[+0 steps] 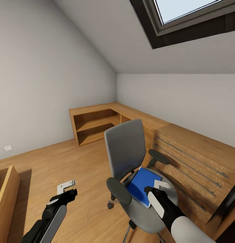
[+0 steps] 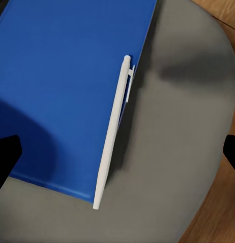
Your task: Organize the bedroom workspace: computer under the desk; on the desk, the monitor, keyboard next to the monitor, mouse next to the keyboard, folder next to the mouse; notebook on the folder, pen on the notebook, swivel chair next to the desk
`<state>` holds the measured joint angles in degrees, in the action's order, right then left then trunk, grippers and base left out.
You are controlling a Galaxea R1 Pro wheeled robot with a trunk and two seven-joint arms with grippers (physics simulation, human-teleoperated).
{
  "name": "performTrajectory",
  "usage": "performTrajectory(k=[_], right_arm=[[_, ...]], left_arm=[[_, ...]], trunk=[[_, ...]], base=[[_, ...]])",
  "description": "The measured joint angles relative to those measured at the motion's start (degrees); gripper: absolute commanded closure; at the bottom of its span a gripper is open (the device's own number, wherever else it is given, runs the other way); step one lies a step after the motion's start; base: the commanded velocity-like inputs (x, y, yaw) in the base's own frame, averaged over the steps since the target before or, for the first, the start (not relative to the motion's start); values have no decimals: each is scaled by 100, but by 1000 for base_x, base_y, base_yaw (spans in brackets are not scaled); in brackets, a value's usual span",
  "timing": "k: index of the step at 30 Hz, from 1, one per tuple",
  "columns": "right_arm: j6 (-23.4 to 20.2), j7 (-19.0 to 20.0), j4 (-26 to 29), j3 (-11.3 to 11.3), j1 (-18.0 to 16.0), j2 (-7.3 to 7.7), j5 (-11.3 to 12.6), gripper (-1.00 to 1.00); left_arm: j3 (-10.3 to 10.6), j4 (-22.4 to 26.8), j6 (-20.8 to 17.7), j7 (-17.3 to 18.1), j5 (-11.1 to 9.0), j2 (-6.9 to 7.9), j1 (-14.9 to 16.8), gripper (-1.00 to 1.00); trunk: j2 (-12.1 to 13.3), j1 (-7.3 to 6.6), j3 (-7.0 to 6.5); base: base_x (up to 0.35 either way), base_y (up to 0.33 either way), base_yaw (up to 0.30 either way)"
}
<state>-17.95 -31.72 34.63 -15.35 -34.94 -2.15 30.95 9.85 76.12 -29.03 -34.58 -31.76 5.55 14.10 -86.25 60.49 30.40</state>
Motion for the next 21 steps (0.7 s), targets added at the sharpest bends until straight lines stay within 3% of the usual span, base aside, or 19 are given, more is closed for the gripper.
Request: performTrajectory(k=[11,21], right_arm=[[0,0,0,-1,0,0,-9,-100],[0,0,0,2,0,5,-27,-100]], left_arm=[[-1,-162,11,0,1,0,0,-100],[-1,-220,9,8,3,0,0,-100]], trunk=[[0,0,0],[0,-1,0]], base=[[6,0,0],[119,0,0]])
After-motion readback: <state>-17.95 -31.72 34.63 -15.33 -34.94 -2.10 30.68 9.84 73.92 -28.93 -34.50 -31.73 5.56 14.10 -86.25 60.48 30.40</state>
